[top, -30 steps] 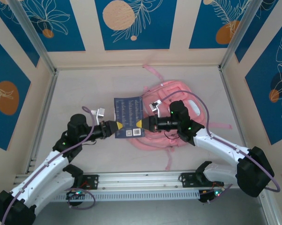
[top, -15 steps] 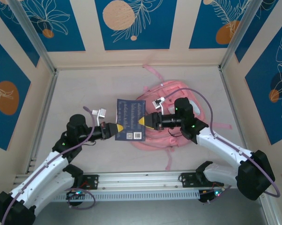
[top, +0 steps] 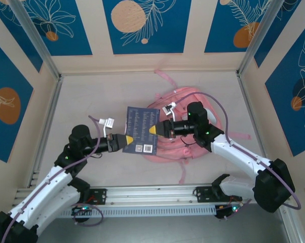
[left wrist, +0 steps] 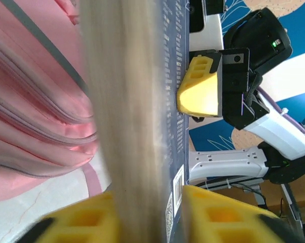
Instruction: Pack the student bag
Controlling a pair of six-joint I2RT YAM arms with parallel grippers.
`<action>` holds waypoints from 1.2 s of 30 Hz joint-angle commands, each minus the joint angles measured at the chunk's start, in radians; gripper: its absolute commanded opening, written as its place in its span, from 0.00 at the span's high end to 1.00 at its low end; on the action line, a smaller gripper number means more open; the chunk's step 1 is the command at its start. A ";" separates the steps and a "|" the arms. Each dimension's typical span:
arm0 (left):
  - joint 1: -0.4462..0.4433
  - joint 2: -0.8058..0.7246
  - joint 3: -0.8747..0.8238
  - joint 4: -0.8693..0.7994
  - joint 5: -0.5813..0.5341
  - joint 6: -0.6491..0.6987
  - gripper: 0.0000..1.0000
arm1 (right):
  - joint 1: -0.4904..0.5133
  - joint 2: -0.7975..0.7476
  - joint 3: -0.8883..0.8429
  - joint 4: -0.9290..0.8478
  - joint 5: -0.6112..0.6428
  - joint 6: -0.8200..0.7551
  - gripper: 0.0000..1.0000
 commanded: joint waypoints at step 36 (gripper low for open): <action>-0.161 0.116 -0.060 0.406 -0.515 -0.322 0.14 | 0.292 -0.035 -0.180 0.590 0.975 0.333 1.00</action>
